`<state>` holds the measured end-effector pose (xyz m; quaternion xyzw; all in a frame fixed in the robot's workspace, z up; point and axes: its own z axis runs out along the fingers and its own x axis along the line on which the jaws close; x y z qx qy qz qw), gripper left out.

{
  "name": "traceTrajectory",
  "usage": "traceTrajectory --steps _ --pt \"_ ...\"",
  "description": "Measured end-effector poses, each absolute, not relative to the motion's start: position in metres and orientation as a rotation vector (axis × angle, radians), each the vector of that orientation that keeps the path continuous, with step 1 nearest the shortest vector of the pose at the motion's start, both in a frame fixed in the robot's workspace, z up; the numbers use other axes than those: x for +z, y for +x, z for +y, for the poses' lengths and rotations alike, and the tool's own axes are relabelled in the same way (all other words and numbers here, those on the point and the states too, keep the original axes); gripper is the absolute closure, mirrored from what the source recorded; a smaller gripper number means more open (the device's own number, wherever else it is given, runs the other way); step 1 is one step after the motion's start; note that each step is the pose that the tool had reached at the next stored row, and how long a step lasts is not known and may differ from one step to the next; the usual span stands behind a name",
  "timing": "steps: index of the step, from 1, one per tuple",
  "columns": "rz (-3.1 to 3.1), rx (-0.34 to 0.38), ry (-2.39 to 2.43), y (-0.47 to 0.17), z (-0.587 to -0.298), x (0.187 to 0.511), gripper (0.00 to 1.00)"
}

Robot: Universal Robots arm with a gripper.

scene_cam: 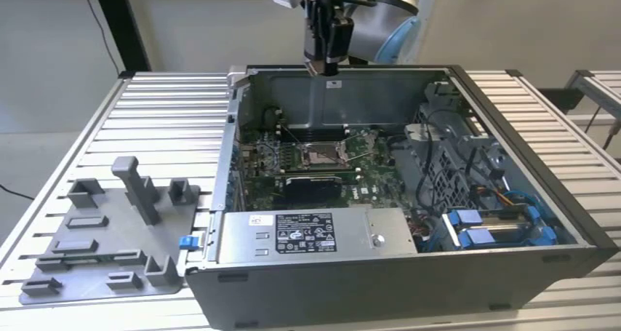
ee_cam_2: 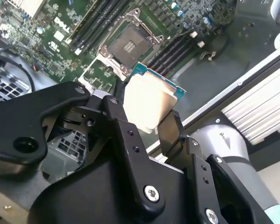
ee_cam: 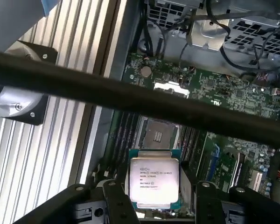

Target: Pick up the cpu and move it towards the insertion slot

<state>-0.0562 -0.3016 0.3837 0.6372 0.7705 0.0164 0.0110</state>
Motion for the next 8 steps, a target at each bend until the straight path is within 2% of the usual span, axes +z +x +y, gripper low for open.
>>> traceTrajectory --steps 8 --pt "2.253 0.048 2.154 -0.0562 -0.3016 0.3836 1.0"
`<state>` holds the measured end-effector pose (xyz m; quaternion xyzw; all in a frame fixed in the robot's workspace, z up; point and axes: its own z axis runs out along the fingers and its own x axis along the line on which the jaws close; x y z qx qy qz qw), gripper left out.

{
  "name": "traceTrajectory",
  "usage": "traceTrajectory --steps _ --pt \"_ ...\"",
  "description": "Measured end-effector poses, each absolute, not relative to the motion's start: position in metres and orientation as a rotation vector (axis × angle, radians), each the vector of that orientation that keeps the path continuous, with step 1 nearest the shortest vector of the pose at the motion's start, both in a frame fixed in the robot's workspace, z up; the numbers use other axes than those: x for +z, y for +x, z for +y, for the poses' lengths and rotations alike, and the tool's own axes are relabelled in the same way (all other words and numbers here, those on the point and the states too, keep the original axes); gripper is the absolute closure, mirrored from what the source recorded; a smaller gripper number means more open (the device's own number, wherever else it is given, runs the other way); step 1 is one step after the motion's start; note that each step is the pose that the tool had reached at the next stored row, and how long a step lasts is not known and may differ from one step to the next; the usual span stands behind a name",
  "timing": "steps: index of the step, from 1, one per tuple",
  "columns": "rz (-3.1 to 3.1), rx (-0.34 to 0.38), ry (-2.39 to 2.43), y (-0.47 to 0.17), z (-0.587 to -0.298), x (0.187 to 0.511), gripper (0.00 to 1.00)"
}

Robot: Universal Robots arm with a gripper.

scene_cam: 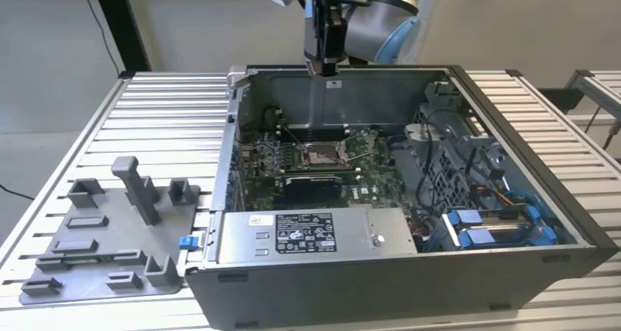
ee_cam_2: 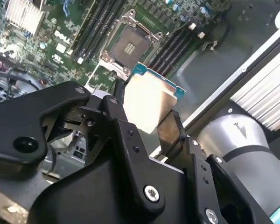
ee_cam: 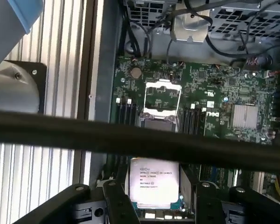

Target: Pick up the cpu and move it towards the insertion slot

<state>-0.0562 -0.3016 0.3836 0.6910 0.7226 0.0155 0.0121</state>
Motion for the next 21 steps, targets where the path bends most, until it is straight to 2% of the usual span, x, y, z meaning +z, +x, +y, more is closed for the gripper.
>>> traceTrajectory --steps 21 --pt "2.096 0.021 2.27 -0.0563 -0.3003 0.3825 1.0"
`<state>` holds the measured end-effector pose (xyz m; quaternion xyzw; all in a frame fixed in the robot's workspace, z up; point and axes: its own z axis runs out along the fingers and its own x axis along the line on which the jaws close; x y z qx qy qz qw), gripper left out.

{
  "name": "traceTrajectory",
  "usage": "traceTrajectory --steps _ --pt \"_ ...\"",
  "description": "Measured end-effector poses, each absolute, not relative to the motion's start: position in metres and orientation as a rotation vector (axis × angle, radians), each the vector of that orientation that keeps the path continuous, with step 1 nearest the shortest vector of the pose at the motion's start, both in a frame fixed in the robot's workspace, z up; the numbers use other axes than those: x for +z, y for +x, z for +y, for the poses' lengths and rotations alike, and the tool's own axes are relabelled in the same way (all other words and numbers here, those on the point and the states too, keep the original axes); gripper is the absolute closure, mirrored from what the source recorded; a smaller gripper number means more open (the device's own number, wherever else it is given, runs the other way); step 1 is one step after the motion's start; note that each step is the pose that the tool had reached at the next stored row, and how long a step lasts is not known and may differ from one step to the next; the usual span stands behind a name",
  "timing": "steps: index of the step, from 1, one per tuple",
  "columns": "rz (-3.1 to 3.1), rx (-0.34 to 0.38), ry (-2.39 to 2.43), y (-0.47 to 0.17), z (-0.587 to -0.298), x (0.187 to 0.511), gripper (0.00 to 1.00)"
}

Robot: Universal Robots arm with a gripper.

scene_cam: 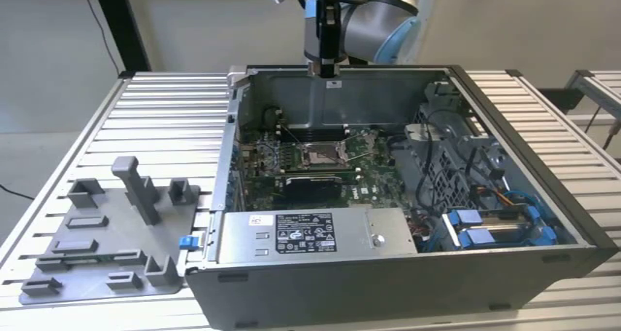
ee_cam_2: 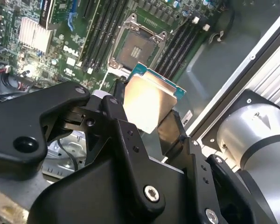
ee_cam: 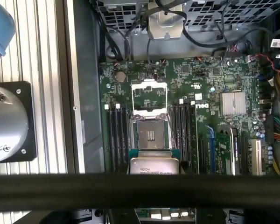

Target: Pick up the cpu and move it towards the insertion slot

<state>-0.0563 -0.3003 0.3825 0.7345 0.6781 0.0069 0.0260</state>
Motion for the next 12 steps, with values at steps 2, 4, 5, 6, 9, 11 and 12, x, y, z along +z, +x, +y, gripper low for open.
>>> traceTrajectory --steps 2,4,5,6,9,11,12 --pt "2.096 0.028 2.27 -0.0565 -0.3003 0.3823 1.0" --pt "2.098 0.041 2.274 -0.0566 -0.3003 0.3824 1.0" --pt "2.101 0.05 2.278 -0.0567 -0.3003 0.3823 1.0" --pt "2.104 0.057 2.282 -0.0568 -0.3003 0.3823 1.0" --pt "2.106 0.062 2.284 -0.0567 -0.3002 0.3823 1.0" --pt "2.107 0.062 2.284 -0.0567 -0.3002 0.3823 1.0" --pt "2.107 0.062 2.284 -0.0567 -0.3003 0.3824 1.0"
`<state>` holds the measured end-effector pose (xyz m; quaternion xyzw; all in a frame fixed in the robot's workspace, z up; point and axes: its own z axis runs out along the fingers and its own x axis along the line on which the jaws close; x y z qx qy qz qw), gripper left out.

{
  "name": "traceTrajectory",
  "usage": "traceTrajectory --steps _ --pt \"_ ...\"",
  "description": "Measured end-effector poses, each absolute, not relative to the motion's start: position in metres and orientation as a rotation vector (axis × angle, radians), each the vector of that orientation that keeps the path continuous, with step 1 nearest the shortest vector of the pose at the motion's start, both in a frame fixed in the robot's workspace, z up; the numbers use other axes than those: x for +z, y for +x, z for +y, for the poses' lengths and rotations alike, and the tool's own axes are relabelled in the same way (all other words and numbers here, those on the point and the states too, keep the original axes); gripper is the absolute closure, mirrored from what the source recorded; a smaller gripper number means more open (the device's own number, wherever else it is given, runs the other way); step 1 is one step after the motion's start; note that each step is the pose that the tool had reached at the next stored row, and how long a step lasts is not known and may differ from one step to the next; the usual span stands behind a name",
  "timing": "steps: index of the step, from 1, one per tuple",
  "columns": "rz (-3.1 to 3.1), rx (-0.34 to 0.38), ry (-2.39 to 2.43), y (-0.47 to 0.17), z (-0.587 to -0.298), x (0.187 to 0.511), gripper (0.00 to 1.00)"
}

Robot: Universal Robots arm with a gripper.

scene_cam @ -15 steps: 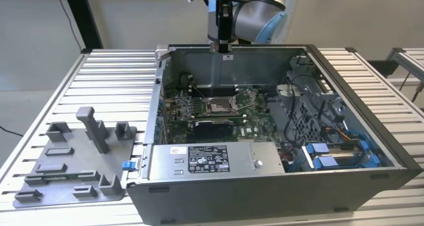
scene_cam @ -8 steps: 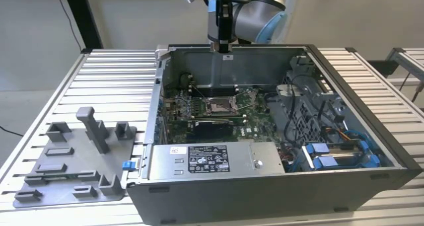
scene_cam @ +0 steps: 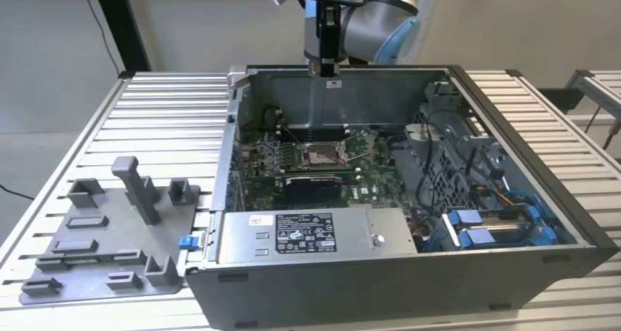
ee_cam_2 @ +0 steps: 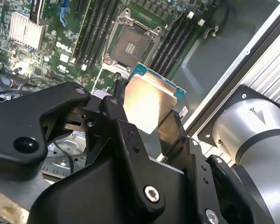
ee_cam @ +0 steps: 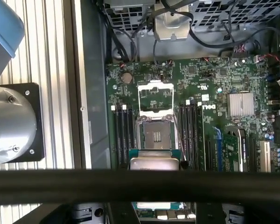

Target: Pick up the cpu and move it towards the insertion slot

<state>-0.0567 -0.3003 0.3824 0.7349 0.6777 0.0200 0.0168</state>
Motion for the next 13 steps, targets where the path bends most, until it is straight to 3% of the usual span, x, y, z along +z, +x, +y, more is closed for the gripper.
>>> traceTrajectory --steps 13 --pt "2.103 0.056 2.279 -0.057 -0.3001 0.3824 1.0"
